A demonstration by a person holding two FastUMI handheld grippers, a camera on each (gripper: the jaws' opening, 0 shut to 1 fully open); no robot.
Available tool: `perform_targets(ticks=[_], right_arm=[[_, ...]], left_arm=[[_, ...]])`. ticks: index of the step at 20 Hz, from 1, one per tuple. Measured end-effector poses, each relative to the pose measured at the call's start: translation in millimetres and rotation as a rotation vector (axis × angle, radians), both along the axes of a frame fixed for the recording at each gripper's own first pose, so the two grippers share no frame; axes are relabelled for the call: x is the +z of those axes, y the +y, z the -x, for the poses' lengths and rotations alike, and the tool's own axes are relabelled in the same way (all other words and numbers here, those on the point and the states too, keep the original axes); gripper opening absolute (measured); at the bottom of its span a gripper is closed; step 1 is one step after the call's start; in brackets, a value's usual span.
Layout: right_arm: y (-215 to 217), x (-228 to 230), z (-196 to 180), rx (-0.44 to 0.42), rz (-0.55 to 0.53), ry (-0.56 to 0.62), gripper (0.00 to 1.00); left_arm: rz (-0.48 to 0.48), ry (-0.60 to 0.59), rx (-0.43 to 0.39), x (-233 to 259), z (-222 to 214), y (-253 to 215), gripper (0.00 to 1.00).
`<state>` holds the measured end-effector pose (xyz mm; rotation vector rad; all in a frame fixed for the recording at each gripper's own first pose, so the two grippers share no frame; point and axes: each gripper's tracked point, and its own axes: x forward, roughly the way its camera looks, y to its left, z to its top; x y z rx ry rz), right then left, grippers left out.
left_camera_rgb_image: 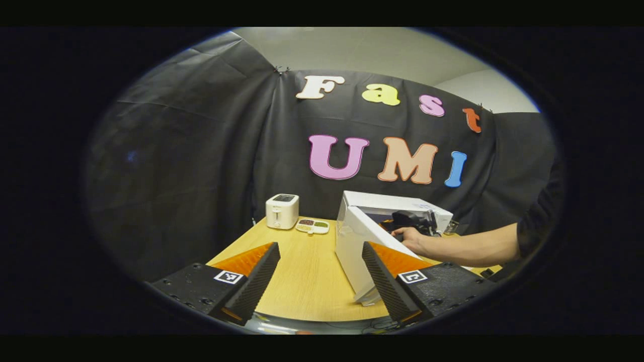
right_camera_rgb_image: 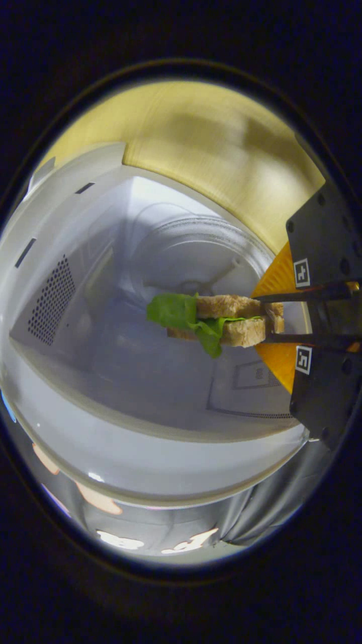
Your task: Open the microwave oven with the left hand, put the food in, and close the microwave oven.
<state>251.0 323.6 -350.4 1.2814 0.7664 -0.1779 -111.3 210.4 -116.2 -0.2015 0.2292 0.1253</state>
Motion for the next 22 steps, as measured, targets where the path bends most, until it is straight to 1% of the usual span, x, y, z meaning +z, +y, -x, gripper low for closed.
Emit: perform_targets(ticks=[1,2,3,6,7,8,11,12,13,14,15,17,18,21,22], right_arm=[[0,-1,-3,-0.007,-0.002,0.005,0.28],[-1,-3,-5,-0.009,0.003,0.01,0.19],[-1,-4,-6,-0.009,0.008,0.013,0.28],[-1,-4,-6,-0.022,0.001,0.028,0.3],[1,-7,-4,-0.026,0.011,0.044,0.29],[-2,-10,-2,-0.019,0.027,0.052,0.27],[-7,-20,10,0.009,0.09,0.096,0.7],[-9,-22,13,0.015,0.098,0.109,0.7],[-10,-20,15,0.018,0.101,0.113,0.76],[-11,-17,16,0.018,0.106,0.115,0.82],[-13,-13,17,0.017,0.114,0.112,0.82],[-15,-9,17,0.02,0.112,0.116,0.82],[-16,-6,17,0.023,0.116,0.116,0.82],[-20,-5,23,0.04,0.137,0.116,0.82],[-21,-6,27,0.044,0.126,0.126,0.82]], left_arm=[[-0.001,0.005,0.001,-3,0,2,0.96],[0.001,0.01,0.0,-3,-1,2,0.94],[0.002,0.011,-0.003,-4,-1,3,0.94],[0.0,0.0,-0.013,0,-5,2,0.94],[-0.003,-0.002,-0.024,0,-7,2,0.96],[-0.008,-0.001,-0.034,0,-7,-1,0.94],[-0.013,-0.001,-0.055,-1,-7,-1,0.96],[-0.013,-0.005,-0.057,0,-7,0,0.96],[-0.015,-0.007,-0.058,0,-5,0,0.94],[-0.014,-0.006,-0.057,0,-4,1,0.96],[-0.012,-0.003,-0.054,-2,-3,4,0.94],[-0.001,-0.002,-0.053,-4,-1,4,0.96],[0.003,-0.002,-0.054,-4,1,3,0.94],[0.005,0.0,-0.06,-5,4,2,0.94],[0.005,0.0,-0.062,-5,6,1,0.96]])
